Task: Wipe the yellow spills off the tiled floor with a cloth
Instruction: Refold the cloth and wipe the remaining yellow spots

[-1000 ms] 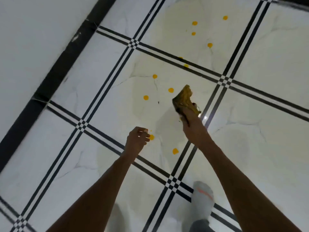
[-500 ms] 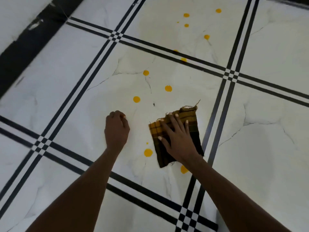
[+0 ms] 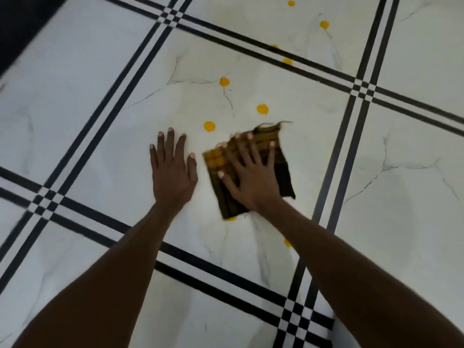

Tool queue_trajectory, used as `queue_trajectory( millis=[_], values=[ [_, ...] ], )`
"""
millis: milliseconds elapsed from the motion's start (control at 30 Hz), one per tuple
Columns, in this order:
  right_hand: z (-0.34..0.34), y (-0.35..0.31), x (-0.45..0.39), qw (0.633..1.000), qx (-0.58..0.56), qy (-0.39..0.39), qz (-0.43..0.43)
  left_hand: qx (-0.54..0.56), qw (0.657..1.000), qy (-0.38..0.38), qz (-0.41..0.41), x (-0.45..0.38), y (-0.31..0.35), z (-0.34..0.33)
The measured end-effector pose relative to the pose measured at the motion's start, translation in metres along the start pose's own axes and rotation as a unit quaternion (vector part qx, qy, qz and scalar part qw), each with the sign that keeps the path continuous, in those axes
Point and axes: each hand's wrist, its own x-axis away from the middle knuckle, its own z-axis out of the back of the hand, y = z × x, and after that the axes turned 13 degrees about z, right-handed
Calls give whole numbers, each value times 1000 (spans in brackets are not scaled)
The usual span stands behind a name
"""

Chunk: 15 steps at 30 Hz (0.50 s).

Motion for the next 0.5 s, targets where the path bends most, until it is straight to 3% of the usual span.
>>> queue_trajectory(
  millis=[67, 100, 200, 267, 400, 500],
  values=[
    [-2, -13, 23, 996, 10, -19, 90, -3, 1000, 3, -3, -3, -5, 0],
    [1, -10, 38, 996, 7, -16, 84, -5, 1000, 3, -8, -5, -8, 1],
    [10, 5, 105, 994, -2, -17, -105, -13, 1000, -2, -9, -9, -7, 7],
    [14, -20, 148, 988, -10, -28, -154, -15, 1000, -1, -4, -4, 0, 9],
    [13, -61, 120, 998, -44, -46, -2, -11, 1000, 3, -3, -2, 4, 12],
    [10, -7, 48, 1000, -16, -7, -10, -8, 1000, 15, -9, -4, 7, 7]
  ],
)
